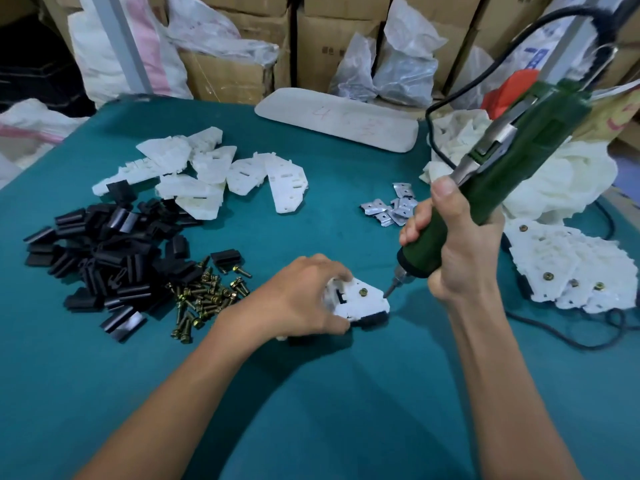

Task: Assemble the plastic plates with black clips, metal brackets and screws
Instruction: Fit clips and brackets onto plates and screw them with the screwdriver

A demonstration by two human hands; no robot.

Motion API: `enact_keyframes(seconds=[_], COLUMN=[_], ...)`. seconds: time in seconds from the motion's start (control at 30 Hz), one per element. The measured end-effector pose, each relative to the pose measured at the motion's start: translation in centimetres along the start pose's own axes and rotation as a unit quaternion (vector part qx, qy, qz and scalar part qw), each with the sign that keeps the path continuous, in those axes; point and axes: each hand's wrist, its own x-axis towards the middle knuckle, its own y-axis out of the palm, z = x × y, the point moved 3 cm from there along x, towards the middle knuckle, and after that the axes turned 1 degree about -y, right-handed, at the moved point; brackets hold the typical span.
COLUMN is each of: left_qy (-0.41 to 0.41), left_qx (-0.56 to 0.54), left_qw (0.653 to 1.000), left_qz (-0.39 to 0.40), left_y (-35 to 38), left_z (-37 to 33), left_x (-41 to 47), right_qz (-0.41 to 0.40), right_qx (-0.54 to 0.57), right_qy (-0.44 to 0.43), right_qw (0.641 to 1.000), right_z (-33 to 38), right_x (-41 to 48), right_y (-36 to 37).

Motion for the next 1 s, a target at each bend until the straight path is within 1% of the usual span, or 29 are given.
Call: enact_keyframes(seconds=[0.07, 0.13, 0.2, 0.23, 0.3, 0.33, 0.37, 0.4, 0.43, 0.47, 0.5, 0.53, 0.6, 0.7, 0.87, 1.0], left_qy=[-0.095, -0.194, -0.243, -0.248, -0.229, -0.187, -0.129, -0.069, -0.023, 0.001, 0.001, -0.008, -0.013, 0.025, 0.040, 0.043], left_qx=[0.055, 0.144, 0.218, 0.233, 0.239, 0.224, 0.190, 0.145, 0.108, 0.082, 0.073, 0.072, 0.074, 0.079, 0.103, 0.099], left_qw=[0.993, 0.964, 0.936, 0.930, 0.932, 0.943, 0.958, 0.976, 0.989, 0.996, 0.997, 0.997, 0.997, 0.994, 0.986, 0.984], left_qz=[-0.052, -0.108, -0.136, -0.138, -0.148, -0.163, -0.171, -0.146, -0.094, -0.038, 0.002, 0.016, -0.015, -0.067, -0.122, -0.142], left_y=[-0.9, -1.8, -2.4, -2.5, -2.3, -2.2, -2.0, -1.9, -1.8, -1.7, -1.4, -1.2, -0.7, 0.9, 3.7, 3.9], left_z=[0.6, 1.1, 0.8, 0.5, 0.5, 0.5, 0.7, 0.9, 1.0, 1.3, 1.6, 2.0, 2.4, 1.3, 0.0, 0.3], left_x=[-0.3, -0.8, -1.3, -1.6, -2.2, -2.5, -2.8, -3.2, -3.6, -3.7, -3.6, -3.4, -2.7, -2.1, -1.5, -1.4], right_qz=[-0.001, -0.001, -0.003, -0.006, -0.010, -0.010, -0.010, -0.011, -0.011, -0.012, -0.012, -0.013, -0.015, -0.023, -0.030, -0.033], right_qx=[0.000, 0.000, -0.004, -0.007, -0.010, -0.010, -0.011, -0.012, -0.012, -0.012, -0.011, -0.009, -0.006, -0.007, -0.026, -0.013], right_qy=[-0.007, -0.013, -0.016, -0.016, -0.014, -0.014, -0.014, -0.014, -0.014, -0.013, -0.012, -0.011, -0.012, -0.022, -0.039, -0.036], right_qw=[1.000, 1.000, 1.000, 1.000, 1.000, 1.000, 1.000, 1.000, 1.000, 1.000, 1.000, 1.000, 1.000, 0.999, 0.998, 0.999], right_z=[0.4, 0.6, 0.8, 0.8, 0.8, 0.7, 0.7, 0.7, 0.7, 0.7, 0.7, 0.7, 0.7, 0.9, 1.3, 1.1], right_x=[0.0, -0.1, -0.1, -0.1, -0.2, -0.3, -0.4, -0.4, -0.5, -0.5, -0.5, -0.5, -0.5, -0.3, 0.2, 0.2], right_y=[-0.3, -0.5, -0.6, -0.6, -0.7, -0.7, -0.7, -0.7, -0.7, -0.7, -0.7, -0.7, -0.7, -0.7, -0.5, -0.7])
